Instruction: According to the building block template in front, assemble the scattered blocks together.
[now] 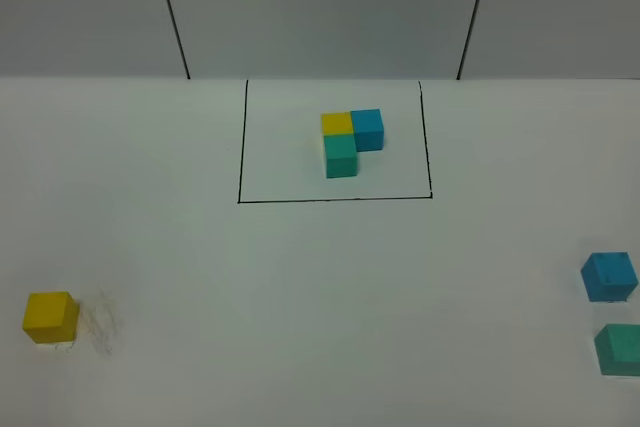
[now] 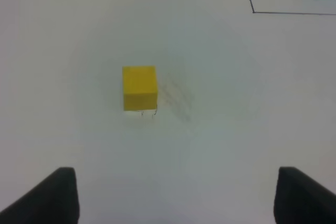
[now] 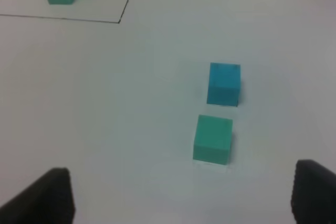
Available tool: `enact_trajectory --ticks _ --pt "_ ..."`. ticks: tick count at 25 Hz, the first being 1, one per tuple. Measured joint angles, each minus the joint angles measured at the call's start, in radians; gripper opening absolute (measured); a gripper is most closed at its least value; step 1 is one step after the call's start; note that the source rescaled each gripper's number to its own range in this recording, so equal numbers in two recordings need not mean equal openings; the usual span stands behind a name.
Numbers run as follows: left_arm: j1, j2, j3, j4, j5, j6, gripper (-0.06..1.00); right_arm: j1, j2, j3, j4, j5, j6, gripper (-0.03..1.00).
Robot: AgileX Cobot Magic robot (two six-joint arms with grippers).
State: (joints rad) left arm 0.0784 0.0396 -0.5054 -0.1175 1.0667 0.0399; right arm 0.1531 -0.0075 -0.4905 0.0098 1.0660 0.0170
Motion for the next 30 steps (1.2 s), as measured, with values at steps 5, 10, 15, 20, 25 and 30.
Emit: enact_trajectory --ticks 5,10,15,20,25,30 --pt "0.0 0.0 0.0 0.0 0.0 0.0 0.96 0.0 0.0 0.0 0.0 0.0 0.0 0.71" --pt "0.0 0.0 0.0 0.0 0.0 0.0 0.96 0.0 0.0 0.0 0.0 0.0 0.0 0.71" --pt "0.0 0.0 0.0 0.0 0.0 0.0 0.96 0.0 0.0 0.0 0.0 0.0 0.0 0.71" --pt "0.0 0.0 0.0 0.0 0.0 0.0 0.96 0.0 0.0 0.0 0.0 -0.001 0.001 0.71" --pt "0.0 0.0 0.0 0.0 0.0 0.0 0.96 0.0 0.0 0.0 0.0 -0.001 0.001 0.71" --pt "0.0 0.102 -0.049 0.015 -0.048 -0.024 0.96 0.0 0.0 0.0 0.0 -0.001 0.001 0.71"
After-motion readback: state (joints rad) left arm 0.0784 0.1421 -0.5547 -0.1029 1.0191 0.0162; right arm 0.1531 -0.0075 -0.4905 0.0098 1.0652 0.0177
